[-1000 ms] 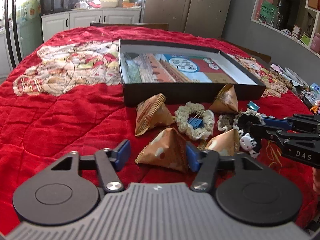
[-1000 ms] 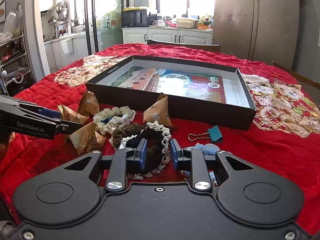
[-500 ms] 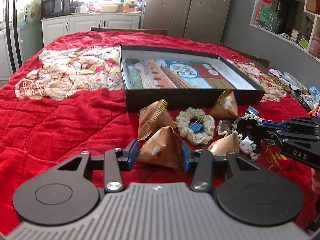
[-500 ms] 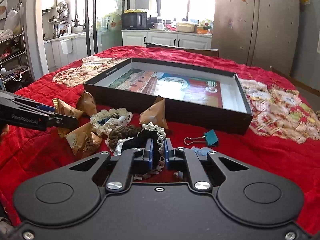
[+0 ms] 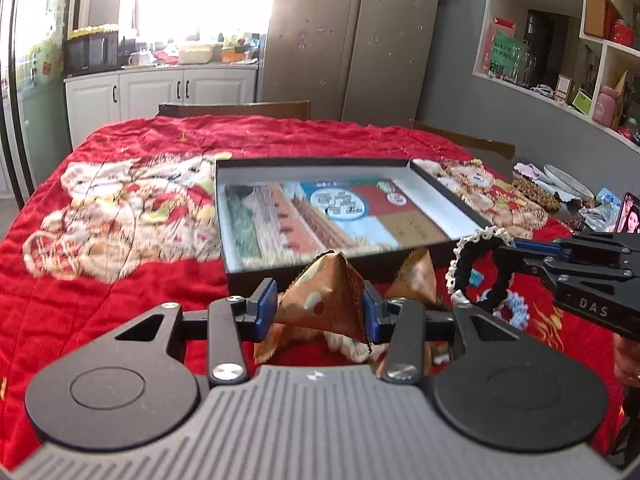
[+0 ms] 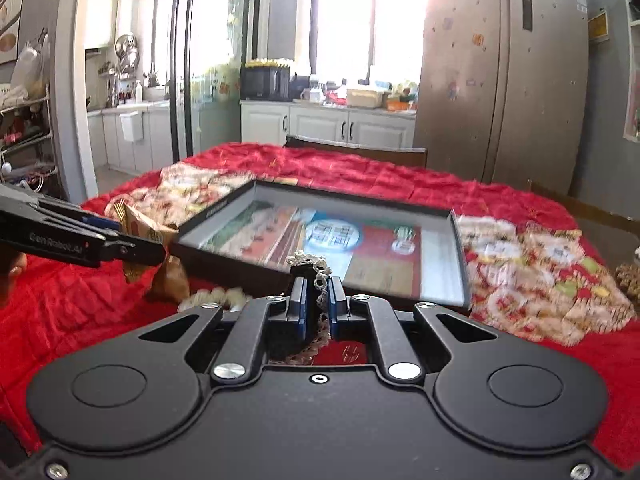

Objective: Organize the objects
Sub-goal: 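Close the right gripper on the black lace scrunchie while the left gripper grasps a brown paper pyramid, then lift both held items and carry them over the black box while lowering inside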

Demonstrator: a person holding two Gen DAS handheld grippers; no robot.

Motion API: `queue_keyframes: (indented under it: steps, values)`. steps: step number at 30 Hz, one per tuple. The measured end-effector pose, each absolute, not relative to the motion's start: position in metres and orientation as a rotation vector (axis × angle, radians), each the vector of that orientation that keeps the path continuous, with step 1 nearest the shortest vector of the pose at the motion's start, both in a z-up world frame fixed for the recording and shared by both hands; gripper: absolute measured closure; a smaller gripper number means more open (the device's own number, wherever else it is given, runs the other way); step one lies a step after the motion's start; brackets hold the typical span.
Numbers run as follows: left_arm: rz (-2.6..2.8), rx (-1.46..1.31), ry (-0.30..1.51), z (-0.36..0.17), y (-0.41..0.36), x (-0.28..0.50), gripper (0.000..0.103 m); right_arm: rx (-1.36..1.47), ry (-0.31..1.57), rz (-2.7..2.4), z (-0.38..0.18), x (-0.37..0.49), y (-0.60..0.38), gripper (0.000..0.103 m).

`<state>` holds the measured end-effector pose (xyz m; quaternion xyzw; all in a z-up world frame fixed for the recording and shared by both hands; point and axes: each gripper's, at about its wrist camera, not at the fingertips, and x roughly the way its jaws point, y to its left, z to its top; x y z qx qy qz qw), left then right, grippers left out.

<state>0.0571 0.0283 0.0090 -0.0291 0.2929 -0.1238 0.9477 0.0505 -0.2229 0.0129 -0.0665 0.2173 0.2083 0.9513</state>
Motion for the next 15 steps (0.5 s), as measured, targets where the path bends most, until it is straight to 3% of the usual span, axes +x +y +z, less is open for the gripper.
queue_keyframes:
  steps: [15]
  values:
    - [-0.206, -0.069, 0.518, 0.035, 0.019, 0.127, 0.055, -0.096, 0.332, 0.331, 0.066, 0.120, -0.231, 0.093]
